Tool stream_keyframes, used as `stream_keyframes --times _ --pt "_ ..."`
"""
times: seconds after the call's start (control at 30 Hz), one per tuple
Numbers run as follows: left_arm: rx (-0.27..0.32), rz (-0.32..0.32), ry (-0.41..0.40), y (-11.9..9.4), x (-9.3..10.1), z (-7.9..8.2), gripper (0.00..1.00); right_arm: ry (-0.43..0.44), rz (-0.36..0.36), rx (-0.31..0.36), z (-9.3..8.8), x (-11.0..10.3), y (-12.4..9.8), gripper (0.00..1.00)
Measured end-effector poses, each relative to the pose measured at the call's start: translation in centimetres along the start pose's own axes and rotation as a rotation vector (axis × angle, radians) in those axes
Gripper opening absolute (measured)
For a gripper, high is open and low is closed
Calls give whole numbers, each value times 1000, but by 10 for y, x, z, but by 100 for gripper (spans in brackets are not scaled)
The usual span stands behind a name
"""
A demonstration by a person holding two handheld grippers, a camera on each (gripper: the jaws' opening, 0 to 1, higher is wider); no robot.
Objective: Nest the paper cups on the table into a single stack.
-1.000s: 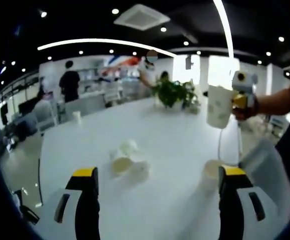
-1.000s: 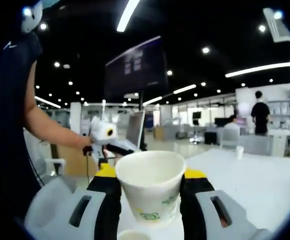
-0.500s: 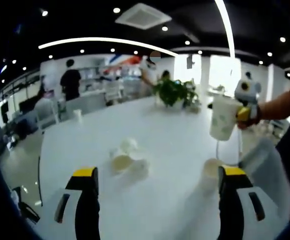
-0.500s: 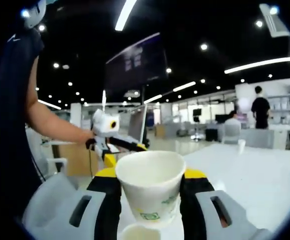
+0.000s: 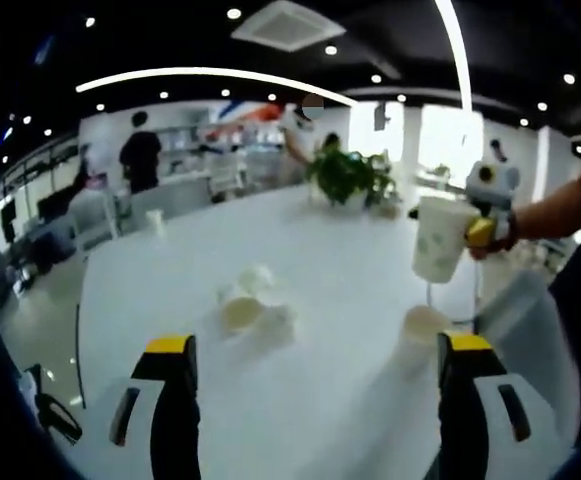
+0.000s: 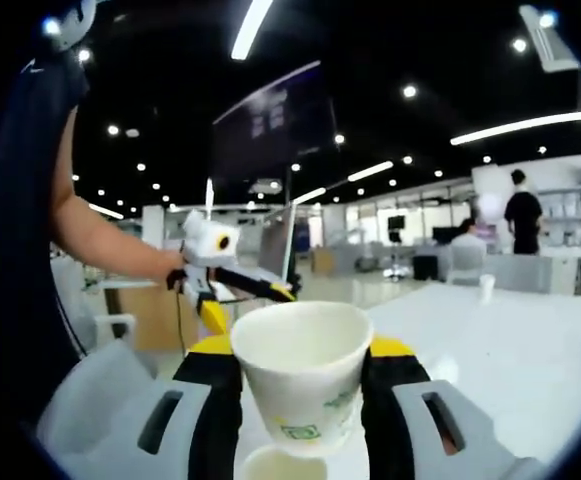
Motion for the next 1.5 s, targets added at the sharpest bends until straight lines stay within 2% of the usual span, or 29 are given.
stream_keyframes --times 0.13,0.43,0.73,1.03,1.13,1.3,1.5 --pt "-15 -2 2 -3 -1 -5 98 1 4 -3 -5 -2 1 43" --pt "-22 -3 7 -6 2 -5 98 18 8 -16 -18 -3 1 43" --pt "-26 -7 -2 -9 7 -8 98 34 6 -36 -37 -5 -4 43" --pt "-54 -12 8 -14 7 -10 98 52 2 -59 -55 -6 -3 44" --pt "-65 -12 0 -14 6 -11 98 44 11 -86 -65 -6 -3 44" --pt "-69 -29 4 -15 9 -13 98 56 -2 -75 -66 -3 1 44" --pt "-70 -16 -3 -17 6 -14 98 51 12 -82 -63 -3 1 44"
Point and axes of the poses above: the point that each gripper's makers call its tool centre point, and the gripper's own axes: y roughly forward along the fingers, x roughly to its right, z roughly out of its top, the point moved 9 cm from there along -y, roughly backward along the fingers, and after that the axes turned 15 degrees about x, right-handed, at the moved point
